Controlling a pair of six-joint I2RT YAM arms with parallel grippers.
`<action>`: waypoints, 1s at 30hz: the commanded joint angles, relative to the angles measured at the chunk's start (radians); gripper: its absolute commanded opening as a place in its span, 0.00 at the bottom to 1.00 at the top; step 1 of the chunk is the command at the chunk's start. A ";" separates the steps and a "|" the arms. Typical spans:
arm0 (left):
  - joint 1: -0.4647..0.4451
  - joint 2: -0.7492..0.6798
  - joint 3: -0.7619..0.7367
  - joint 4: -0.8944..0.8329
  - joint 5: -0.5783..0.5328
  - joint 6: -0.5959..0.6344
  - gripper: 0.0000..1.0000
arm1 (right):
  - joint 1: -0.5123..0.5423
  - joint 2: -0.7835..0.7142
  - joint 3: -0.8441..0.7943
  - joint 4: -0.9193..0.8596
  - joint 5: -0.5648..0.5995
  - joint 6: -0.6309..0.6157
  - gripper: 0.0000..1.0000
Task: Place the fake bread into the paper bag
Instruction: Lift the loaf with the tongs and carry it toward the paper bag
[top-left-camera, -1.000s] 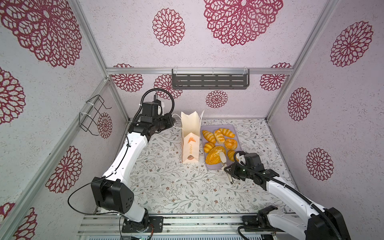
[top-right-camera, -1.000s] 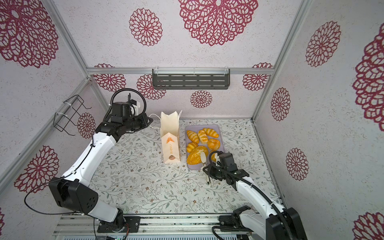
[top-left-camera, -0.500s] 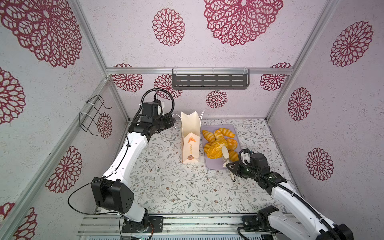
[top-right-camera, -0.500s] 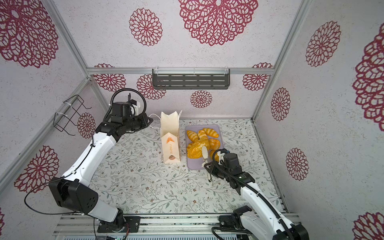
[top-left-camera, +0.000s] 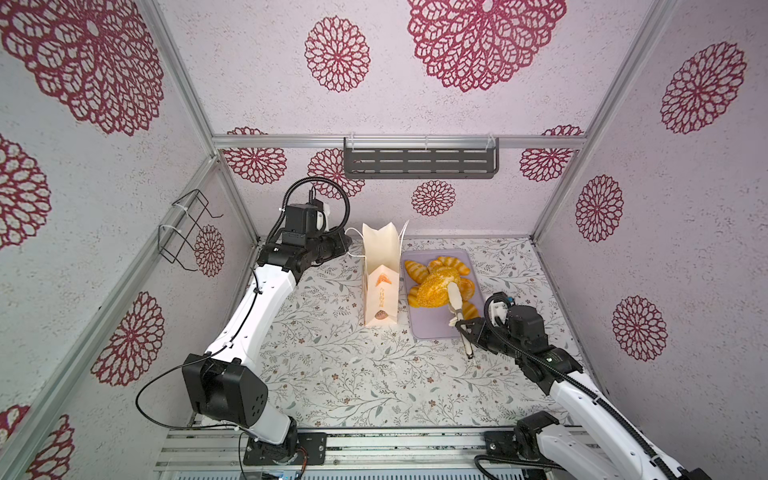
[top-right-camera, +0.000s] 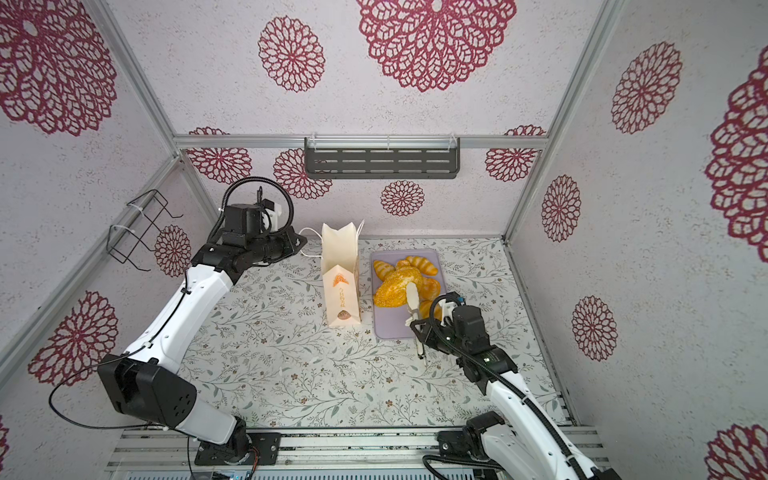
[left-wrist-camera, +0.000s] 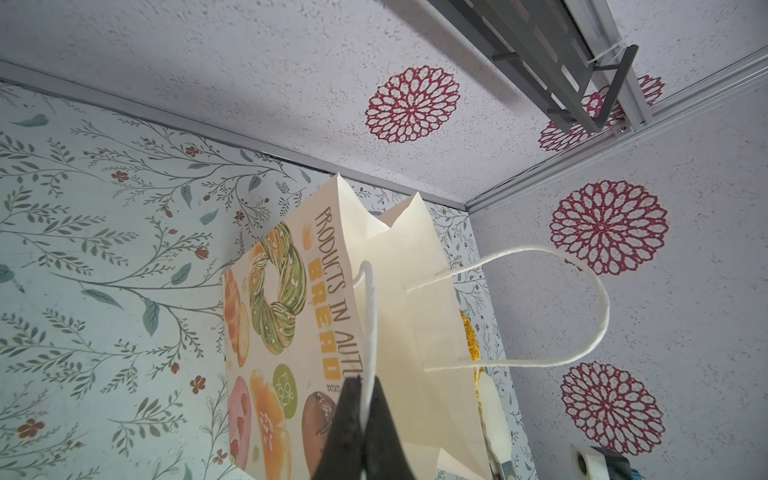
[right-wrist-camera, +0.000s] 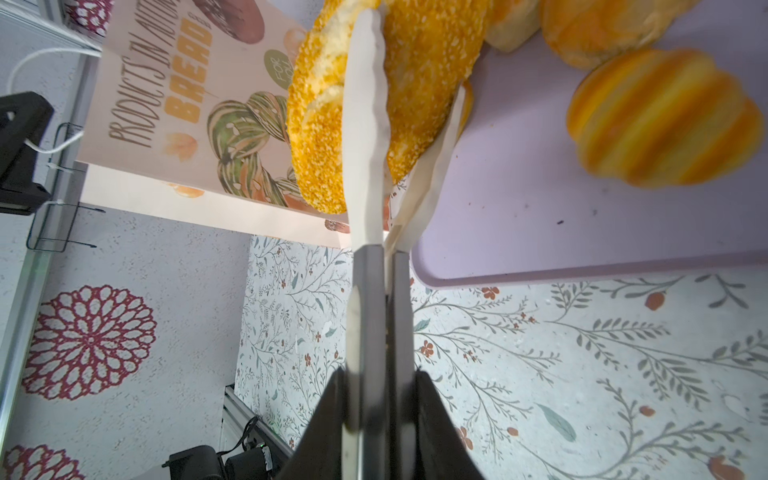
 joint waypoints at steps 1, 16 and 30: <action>-0.005 -0.003 -0.010 0.011 -0.005 0.005 0.00 | -0.004 -0.020 0.098 0.074 0.038 -0.031 0.00; -0.008 0.000 -0.011 0.015 0.004 0.002 0.00 | -0.003 0.047 0.337 0.003 0.113 -0.126 0.00; -0.008 0.000 -0.010 0.014 0.005 0.001 0.00 | -0.004 0.139 0.506 0.009 0.104 -0.175 0.00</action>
